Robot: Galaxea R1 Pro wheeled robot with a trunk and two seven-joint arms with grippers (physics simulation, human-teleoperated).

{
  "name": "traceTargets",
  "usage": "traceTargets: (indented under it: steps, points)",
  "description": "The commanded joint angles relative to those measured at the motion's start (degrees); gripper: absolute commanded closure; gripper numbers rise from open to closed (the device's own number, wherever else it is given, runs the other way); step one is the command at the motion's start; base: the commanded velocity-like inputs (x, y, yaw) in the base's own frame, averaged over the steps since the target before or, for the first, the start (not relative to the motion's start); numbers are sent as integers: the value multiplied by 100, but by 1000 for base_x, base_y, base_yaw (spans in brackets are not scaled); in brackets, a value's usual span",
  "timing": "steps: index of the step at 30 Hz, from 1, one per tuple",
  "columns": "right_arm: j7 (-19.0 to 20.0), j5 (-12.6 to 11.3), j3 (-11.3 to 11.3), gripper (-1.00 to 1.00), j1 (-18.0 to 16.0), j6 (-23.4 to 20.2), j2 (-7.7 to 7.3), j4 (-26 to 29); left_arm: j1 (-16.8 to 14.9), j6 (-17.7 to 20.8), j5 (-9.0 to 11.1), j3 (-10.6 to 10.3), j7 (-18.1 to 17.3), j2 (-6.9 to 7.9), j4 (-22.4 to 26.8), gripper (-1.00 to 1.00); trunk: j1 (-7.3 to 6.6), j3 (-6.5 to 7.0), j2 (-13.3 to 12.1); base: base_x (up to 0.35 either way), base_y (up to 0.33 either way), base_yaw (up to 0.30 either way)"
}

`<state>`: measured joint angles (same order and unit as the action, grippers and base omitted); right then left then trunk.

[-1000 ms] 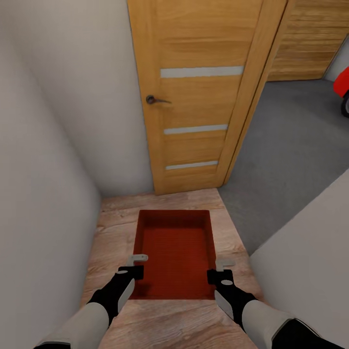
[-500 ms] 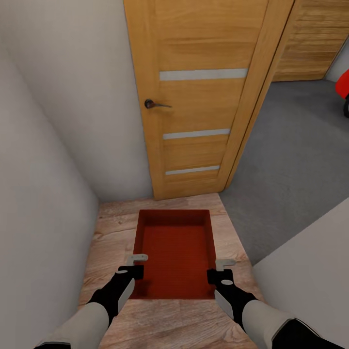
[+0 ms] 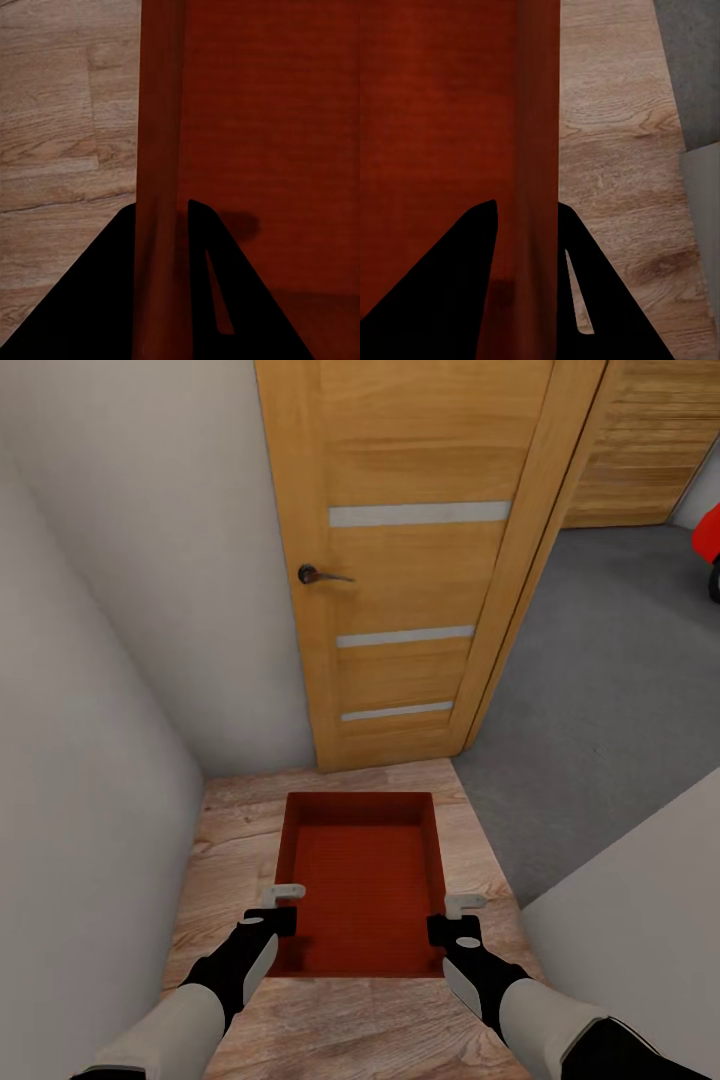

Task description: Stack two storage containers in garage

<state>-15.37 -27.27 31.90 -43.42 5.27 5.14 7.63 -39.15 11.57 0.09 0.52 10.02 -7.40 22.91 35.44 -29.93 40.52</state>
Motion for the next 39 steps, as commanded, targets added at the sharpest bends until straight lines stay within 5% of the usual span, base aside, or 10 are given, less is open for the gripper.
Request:
traceTargets:
  steps: [1,12,39]
  points:
    - [-1,-68,132,100,0,10,-4,-253,-5,38,0,71,26,48,346,100,1,-6,5,0,0,0]
    - [-1,-68,132,100,0,10,6,-253,-5,38,0,71,26,52,346,100,1,-6,5,0,0,-7]
    - [-1,-68,132,100,0,10,5,-253,-5,77,26,68,9,46,346,100,1,-6,5,43,31,-179]
